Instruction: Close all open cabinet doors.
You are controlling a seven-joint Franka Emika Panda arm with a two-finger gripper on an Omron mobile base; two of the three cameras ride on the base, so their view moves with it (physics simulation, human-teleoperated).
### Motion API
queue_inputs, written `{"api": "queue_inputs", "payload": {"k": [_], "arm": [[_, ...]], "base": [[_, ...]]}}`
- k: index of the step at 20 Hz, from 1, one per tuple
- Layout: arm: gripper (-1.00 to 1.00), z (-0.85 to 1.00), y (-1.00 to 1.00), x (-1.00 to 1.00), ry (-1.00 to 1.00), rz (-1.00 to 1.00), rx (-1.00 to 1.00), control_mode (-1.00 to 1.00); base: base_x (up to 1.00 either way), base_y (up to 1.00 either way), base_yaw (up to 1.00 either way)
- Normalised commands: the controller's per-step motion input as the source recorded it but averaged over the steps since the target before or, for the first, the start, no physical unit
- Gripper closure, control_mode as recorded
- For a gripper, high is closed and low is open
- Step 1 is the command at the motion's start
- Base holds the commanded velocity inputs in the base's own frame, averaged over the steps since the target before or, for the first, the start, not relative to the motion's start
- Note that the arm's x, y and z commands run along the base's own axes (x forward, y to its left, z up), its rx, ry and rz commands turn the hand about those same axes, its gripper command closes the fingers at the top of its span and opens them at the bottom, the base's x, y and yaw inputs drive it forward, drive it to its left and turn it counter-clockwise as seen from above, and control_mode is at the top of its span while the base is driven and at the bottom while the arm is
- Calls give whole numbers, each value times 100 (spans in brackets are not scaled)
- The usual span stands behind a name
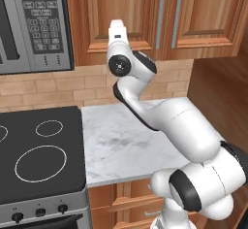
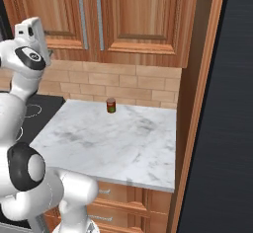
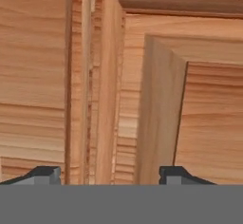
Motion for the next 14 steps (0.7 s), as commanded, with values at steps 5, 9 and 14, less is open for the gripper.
{"api": "queue_inputs", "payload": {"k": [5, 9, 14], "arm": [[-100, -34, -29, 14, 10, 0, 8, -100], [-100, -30, -6, -89, -10, -9, 7, -100], [-100, -5, 0, -100, -21, -17, 16, -100]], "base": [[0, 0, 0], [0, 0, 0], [0, 0, 0]]}}
